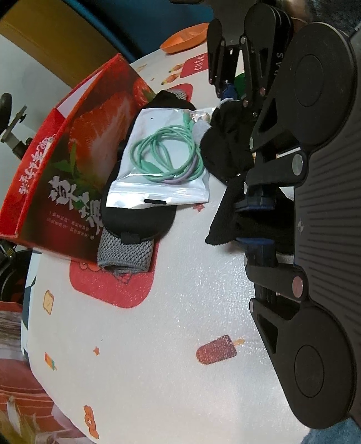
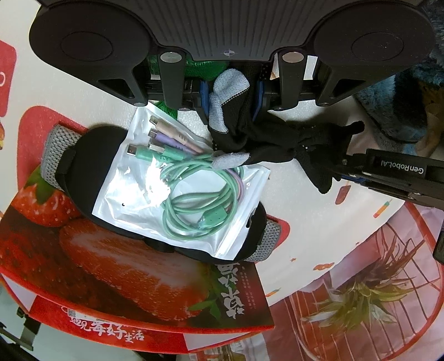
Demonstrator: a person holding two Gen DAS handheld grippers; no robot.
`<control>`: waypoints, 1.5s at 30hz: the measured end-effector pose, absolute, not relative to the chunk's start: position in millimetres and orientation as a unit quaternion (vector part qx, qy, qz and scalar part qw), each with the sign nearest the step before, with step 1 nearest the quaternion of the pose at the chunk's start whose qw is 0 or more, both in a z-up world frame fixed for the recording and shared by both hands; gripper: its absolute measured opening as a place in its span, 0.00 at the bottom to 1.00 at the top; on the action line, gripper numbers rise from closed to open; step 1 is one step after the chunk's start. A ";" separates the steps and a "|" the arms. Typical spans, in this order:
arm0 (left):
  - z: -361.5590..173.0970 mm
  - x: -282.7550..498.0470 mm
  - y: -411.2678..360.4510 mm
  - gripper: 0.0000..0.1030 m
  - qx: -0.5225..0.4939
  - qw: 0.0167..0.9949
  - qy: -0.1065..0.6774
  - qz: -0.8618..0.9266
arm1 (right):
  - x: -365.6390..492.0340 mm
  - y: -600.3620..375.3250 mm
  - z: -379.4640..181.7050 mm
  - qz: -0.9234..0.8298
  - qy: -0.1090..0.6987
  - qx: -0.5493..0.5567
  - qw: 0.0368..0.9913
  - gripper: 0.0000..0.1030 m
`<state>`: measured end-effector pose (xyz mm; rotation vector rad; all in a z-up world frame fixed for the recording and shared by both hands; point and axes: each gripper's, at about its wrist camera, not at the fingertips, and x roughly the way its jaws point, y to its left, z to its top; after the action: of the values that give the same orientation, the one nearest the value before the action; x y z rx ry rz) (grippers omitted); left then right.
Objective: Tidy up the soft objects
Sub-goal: 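Close both grippers firmly on the black glove, then lift the black glove with both grippers and carry it over the red box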
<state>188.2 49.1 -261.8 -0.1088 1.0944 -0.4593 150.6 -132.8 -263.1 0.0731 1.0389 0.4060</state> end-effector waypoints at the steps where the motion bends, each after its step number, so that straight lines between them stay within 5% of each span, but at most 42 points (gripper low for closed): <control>1: -261.1 188.1 49.8 0.16 -0.053 0.829 0.513 -0.214 | 150.5 -132.5 -263.0 0.192 0.493 0.036 0.848 0.28; 14: -258.1 191.3 62.8 0.13 -0.081 0.838 0.501 -0.200 | 147.7 -134.0 -258.6 0.195 0.489 0.041 0.849 0.28; 17: -249.9 188.9 64.0 0.12 -0.079 0.847 0.484 -0.207 | 148.6 -135.9 -256.7 0.197 0.486 0.045 0.850 0.16; 45: -119.3 258.7 0.1 0.12 -0.025 0.912 0.314 -0.263 | 206.5 -179.0 -130.5 0.153 0.296 0.003 0.943 0.14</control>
<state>258.7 0.1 -119.3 -0.0515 0.6478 -0.5427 206.5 -179.0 -130.5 0.0063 0.6039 0.3116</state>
